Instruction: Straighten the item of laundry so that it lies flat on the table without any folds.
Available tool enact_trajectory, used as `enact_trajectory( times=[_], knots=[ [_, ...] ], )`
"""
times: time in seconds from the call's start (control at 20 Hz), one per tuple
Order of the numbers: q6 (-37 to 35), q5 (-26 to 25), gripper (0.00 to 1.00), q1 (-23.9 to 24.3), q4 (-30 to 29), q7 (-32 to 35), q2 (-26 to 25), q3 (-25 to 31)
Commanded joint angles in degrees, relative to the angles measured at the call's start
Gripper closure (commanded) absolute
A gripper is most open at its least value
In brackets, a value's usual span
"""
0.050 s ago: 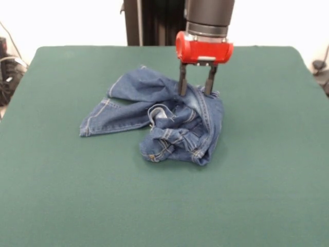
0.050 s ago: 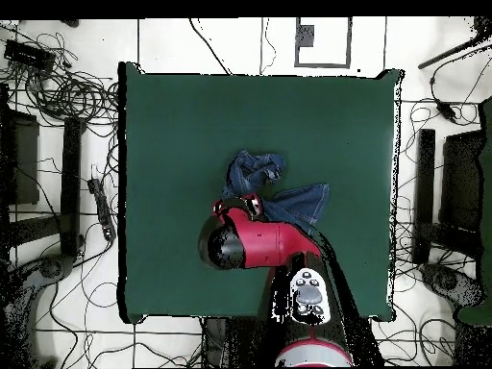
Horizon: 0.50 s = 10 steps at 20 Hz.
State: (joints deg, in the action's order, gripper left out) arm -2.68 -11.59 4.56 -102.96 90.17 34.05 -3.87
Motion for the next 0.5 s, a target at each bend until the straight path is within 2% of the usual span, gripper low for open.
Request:
enact_trajectory(
  times=[0.05,0.1,0.15,0.5],
  knots=[
    [4.3,-0.59,0.0,-2.17,1.06,9.34,-2.61,1.16],
    [4.59,-0.23,0.0,-2.28,1.05,9.59,-2.65,1.03],
    [4.22,0.15,1.0,-2.33,0.6,9.58,-2.59,1.04],
    [4.62,0.05,1.0,-2.63,0.24,9.3,-2.38,0.62]
  ],
)
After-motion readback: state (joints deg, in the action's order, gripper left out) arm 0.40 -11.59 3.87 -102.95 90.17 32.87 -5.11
